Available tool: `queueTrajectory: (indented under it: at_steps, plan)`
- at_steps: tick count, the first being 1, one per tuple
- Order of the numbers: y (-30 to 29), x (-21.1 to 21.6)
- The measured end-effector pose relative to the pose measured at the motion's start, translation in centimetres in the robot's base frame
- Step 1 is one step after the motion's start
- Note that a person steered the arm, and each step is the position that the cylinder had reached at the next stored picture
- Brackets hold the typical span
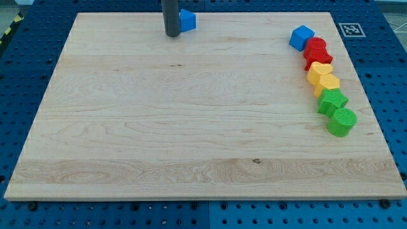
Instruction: Slide the blue triangle a bit right
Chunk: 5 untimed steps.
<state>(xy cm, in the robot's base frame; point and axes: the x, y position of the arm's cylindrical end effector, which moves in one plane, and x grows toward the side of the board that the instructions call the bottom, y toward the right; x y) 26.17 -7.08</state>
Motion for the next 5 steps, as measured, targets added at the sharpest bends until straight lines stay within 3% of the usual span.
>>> queueTrajectory:
  at_steps: [3, 5]
  plan:
    - [-4.7, -4.6]
    - [-2.6, -6.9]
